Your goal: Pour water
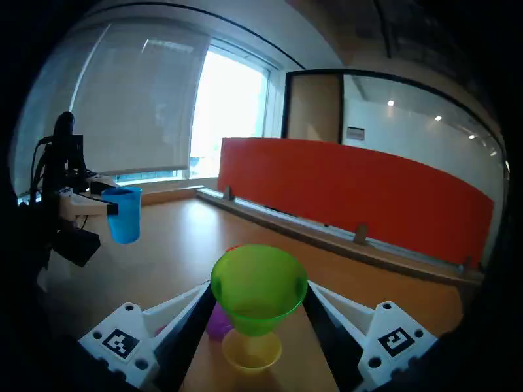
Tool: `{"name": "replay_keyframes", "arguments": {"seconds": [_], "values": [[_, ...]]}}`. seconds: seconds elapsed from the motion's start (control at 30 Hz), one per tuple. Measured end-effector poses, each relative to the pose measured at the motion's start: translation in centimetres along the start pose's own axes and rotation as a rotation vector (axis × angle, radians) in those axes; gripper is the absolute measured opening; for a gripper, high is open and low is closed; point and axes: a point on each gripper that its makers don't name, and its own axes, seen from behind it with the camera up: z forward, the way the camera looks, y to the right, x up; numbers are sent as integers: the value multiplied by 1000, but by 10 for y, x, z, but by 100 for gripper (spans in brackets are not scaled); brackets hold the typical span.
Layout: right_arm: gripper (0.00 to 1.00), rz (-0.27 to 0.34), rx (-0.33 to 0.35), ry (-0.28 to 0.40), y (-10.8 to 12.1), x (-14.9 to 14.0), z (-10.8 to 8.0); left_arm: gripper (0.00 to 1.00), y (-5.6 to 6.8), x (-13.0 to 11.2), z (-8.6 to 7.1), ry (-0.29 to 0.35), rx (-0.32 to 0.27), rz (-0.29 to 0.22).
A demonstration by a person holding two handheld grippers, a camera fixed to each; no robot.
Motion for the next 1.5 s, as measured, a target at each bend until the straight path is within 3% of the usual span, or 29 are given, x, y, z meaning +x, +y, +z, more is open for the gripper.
{"name": "replay_keyframes", "arguments": {"seconds": [0.87,1.5], "values": [[92,15,-14,158,-49,29,-32,87,17,0,-31,32,-7,-29],[92,15,2,213,-65,34,-43,87,28,-9,-36,24,-30,-18]]}}
